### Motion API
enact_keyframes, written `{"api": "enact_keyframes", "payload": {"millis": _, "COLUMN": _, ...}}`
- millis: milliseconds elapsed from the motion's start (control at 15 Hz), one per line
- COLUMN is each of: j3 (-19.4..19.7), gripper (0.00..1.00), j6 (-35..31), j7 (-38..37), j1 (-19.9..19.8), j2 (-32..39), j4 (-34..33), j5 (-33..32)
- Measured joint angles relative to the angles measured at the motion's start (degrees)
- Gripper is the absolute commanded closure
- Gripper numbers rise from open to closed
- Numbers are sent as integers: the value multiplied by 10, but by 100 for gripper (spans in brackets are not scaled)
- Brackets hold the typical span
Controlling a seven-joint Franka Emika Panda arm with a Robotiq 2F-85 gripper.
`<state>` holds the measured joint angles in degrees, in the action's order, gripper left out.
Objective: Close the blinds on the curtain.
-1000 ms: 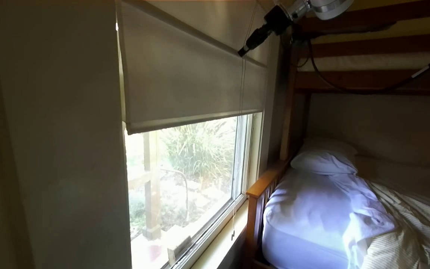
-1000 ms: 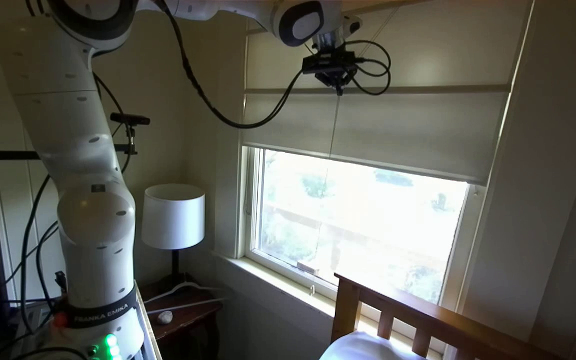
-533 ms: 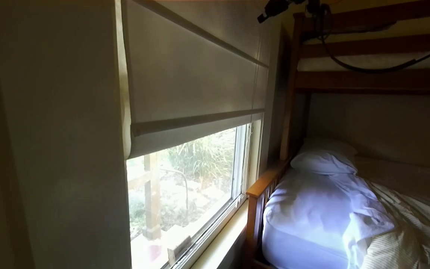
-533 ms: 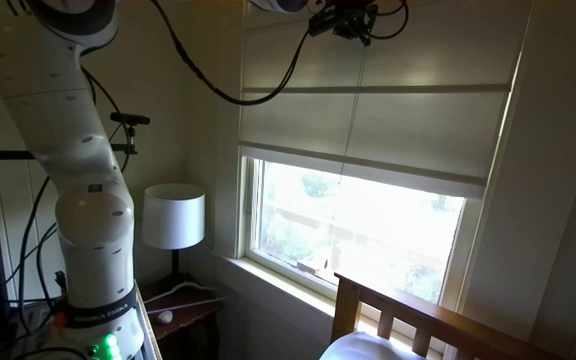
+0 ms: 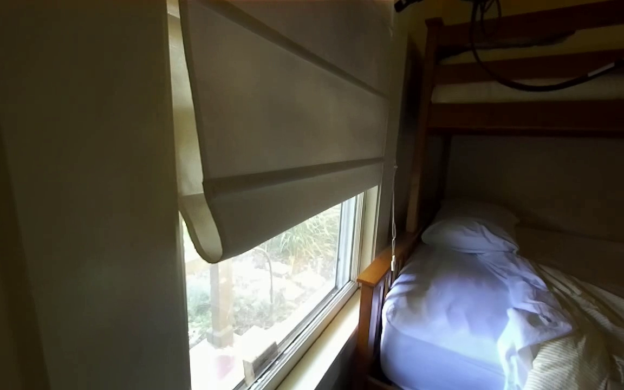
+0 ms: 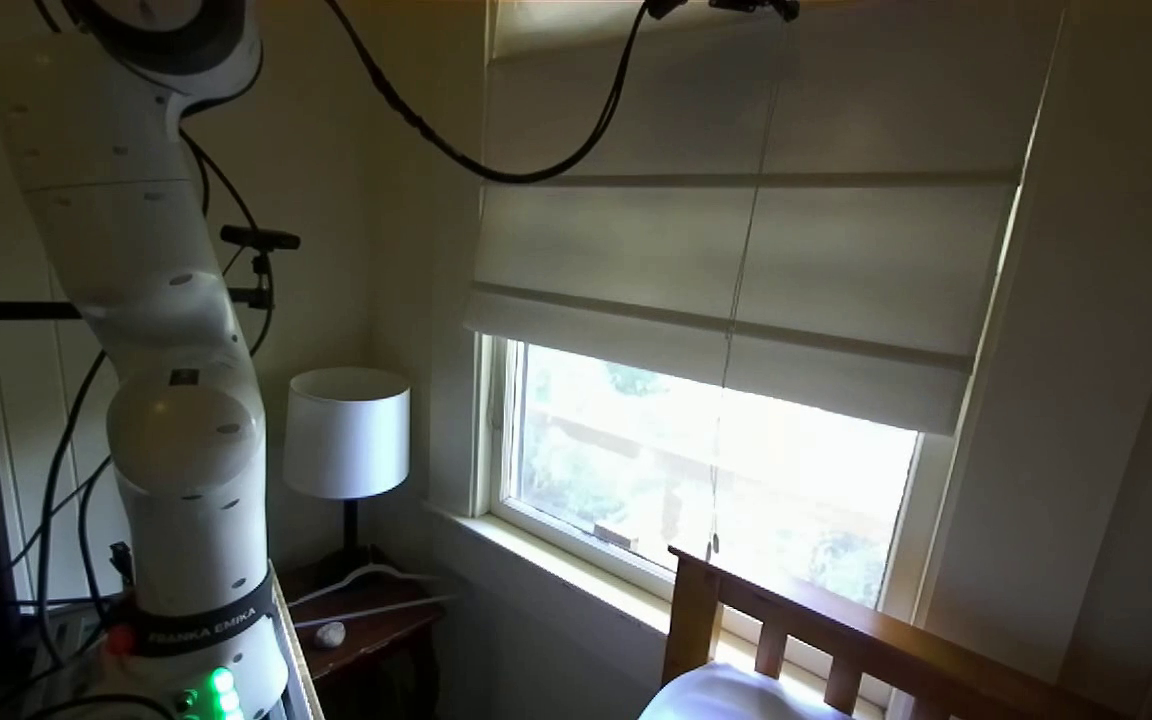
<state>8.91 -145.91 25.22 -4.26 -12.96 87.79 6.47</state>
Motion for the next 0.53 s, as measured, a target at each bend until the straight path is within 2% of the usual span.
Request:
{"api": "enact_keyframes", "payload": {"millis": 67, "j3": 2, "gripper": 73, "j6": 2, "j7": 0, "j1": 1, "j2": 8, "j4": -12, "j5": 0}}
{"api": "enact_keyframes", "payload": {"millis": 133, "j3": 3, "gripper": 72, "j6": 4, "j7": 0, "j1": 1, "j2": 15, "j4": -23, "j5": 0}}
{"api": "enact_keyframes", "payload": {"millis": 533, "j3": 8, "gripper": 31, "j6": 37, "j7": 5, "j1": 7, "j2": 51, "j4": -74, "j5": 6}}
